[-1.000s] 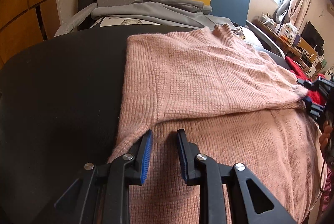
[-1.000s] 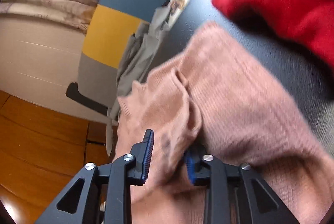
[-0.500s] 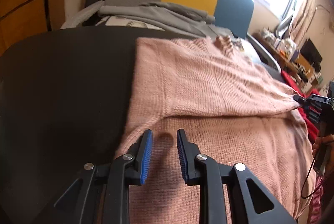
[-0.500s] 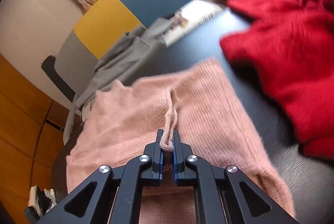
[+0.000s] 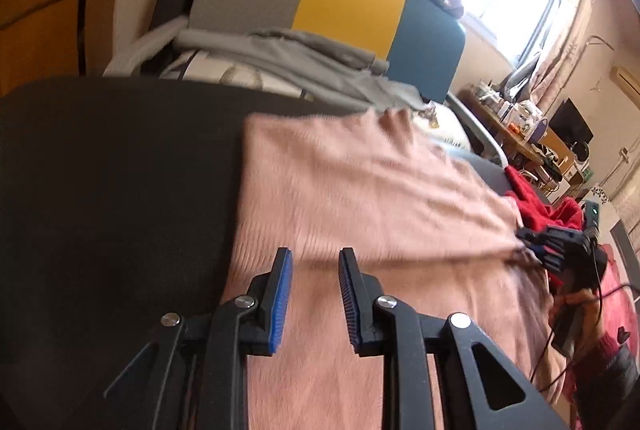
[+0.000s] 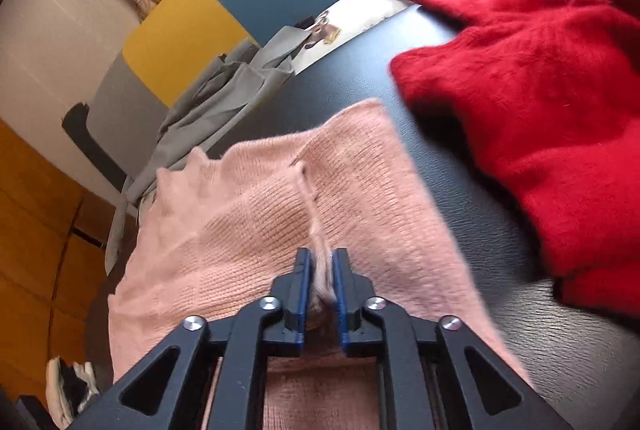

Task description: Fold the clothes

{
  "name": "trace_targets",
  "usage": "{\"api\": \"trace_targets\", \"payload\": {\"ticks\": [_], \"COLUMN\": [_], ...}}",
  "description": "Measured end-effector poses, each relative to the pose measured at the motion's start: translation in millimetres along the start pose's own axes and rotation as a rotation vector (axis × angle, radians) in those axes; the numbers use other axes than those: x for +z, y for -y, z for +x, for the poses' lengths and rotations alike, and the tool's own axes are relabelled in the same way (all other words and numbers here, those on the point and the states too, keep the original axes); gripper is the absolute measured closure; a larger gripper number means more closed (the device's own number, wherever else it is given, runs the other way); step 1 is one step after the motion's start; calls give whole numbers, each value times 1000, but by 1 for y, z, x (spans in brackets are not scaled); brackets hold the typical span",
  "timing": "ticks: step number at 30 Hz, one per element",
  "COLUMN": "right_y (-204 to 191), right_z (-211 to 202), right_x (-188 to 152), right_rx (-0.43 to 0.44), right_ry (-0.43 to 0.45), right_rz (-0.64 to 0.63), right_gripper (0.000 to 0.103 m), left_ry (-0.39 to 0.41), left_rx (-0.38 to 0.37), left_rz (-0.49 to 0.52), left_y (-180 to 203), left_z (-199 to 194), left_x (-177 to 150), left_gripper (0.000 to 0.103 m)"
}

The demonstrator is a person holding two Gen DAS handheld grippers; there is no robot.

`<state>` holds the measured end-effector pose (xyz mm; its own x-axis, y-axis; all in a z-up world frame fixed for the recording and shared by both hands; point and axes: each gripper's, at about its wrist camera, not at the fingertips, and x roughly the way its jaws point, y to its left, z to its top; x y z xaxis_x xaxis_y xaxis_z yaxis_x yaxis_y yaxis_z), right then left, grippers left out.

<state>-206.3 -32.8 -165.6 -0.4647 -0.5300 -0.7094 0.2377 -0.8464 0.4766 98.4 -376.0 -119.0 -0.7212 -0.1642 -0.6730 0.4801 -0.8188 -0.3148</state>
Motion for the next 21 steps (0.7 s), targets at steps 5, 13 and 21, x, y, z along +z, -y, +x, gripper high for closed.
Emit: {"api": "trace_targets", "payload": {"ticks": [5, 13, 21], "right_y": [-21, -103, -104], "right_z": [-35, 9, 73], "right_x": [-1, -23, -15], "right_rx": [-41, 24, -162], "right_ry": [114, 27, -77], "right_rz": [-109, -485, -515], "right_gripper": [45, 45, 44], "left_ry": [32, -9, -116], "left_rx": [53, 150, 212], "left_rz": [94, 193, 170], "left_y": [18, 22, -7], "left_z": [27, 85, 132], "left_x": [37, 61, 49], "left_gripper": [79, 79, 79]}}
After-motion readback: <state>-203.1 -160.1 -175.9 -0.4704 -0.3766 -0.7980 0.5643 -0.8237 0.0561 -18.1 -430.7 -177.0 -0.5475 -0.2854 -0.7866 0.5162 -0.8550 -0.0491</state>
